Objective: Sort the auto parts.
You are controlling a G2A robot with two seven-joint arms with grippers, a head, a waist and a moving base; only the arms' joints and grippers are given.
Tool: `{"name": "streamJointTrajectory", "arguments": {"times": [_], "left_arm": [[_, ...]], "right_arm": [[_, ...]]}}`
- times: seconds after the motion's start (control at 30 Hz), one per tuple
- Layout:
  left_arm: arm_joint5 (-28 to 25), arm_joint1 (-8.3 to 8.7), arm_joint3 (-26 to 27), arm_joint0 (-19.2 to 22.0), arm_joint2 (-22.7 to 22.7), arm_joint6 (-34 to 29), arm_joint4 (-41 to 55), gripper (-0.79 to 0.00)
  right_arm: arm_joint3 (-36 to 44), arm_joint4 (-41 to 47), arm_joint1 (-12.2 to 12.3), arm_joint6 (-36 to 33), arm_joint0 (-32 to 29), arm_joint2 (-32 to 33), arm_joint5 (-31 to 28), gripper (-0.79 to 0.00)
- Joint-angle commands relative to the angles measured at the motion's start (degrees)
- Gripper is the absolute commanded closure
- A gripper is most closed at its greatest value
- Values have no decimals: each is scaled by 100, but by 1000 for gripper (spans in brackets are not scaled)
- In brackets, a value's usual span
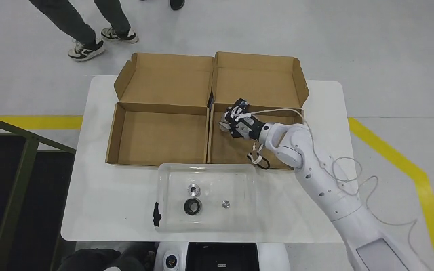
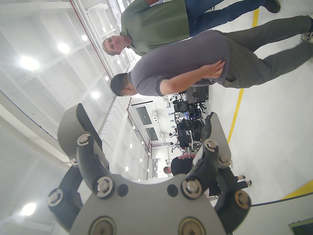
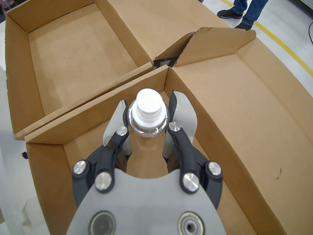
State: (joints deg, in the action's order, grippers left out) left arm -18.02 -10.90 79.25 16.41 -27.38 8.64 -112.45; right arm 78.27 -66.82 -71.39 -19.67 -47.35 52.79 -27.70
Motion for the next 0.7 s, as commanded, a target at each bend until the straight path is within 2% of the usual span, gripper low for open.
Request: {"name": "streamJointTrajectory", "arguments": {"times": [0.0,0.3,0.67], "left_arm": [[0,0,0,0,0,0,0,-785],[0,0,0,0,0,0,0,-785],[0,0,0,0,0,0,0,-785]], "right_arm": [[-24,-20,-11,0,16,-19,-4,-773],[455,-136,29,123,-98,190,-93,-785],[2315,-277,273,-104,-857,919,-759,-785]]}}
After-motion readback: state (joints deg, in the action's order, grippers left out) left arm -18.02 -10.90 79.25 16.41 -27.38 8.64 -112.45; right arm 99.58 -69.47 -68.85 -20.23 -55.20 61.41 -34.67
